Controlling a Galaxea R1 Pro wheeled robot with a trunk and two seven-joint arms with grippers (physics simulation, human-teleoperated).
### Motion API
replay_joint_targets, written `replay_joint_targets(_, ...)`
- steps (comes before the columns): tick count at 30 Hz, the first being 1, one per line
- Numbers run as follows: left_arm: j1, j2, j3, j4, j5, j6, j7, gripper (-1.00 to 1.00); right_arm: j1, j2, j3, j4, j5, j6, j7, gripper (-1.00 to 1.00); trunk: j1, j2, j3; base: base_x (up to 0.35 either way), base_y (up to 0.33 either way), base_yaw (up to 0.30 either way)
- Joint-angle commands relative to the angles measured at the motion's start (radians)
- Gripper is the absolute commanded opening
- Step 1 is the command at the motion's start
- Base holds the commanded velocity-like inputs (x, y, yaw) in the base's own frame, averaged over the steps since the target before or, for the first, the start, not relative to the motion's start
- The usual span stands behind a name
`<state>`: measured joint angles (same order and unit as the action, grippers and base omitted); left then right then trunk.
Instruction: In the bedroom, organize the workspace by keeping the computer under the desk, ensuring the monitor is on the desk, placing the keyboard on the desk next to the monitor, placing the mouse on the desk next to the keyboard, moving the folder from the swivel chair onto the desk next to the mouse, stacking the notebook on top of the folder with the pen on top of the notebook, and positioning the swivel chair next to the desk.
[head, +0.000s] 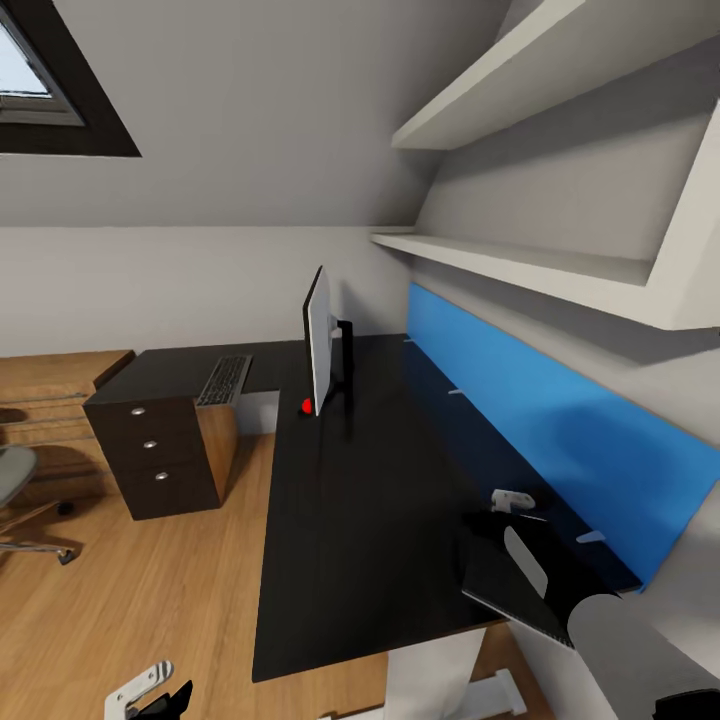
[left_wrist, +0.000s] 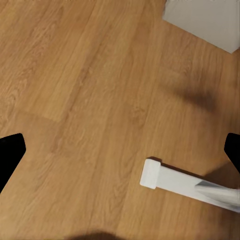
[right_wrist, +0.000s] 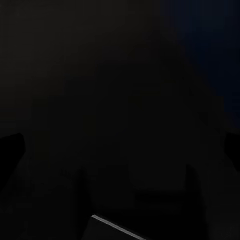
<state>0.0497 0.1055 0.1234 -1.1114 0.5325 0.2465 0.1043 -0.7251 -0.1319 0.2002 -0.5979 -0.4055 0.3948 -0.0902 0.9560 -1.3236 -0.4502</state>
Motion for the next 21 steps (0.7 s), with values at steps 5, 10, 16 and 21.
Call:
replay_joint_targets(5, 0.001, 0.0, -0.002, -0.002, 0.01, 0.005, 0.006, 1.0, 0.001, -0.001, 0.008, -0.017, -0.009, -0.005, -0.009, 1.0, 0.0, -0.001, 0.007, -0.237, 0.0, 0.0)
replay_joint_targets(10, 0.001, 0.0, -0.002, -0.002, 0.01, 0.005, 0.006, 1.0, 0.007, -0.002, 0.008, -0.068, -0.009, -0.007, -0.009, 1.0, 0.0, -0.001, 0.013, -0.314, 0.0, 0.0)
replay_joint_targets(16, 0.001, 0.0, -0.004, 0.005, 0.011, 0.005, 0.006, 1.0, 0.045, -0.003, 0.007, -0.15, -0.009, -0.007, -0.009, 1.0, 0.0, -0.001, 0.015, -0.332, 0.0, 0.0)
replay_joint_targets(21, 0.0, 0.0, -0.006, 0.015, 0.01, 0.005, 0.006, 1.0, 0.061, -0.004, 0.006, -0.186, -0.009, -0.007, -0.009, 1.0, 0.0, -0.001, 0.015, -0.336, 0.0, 0.0)
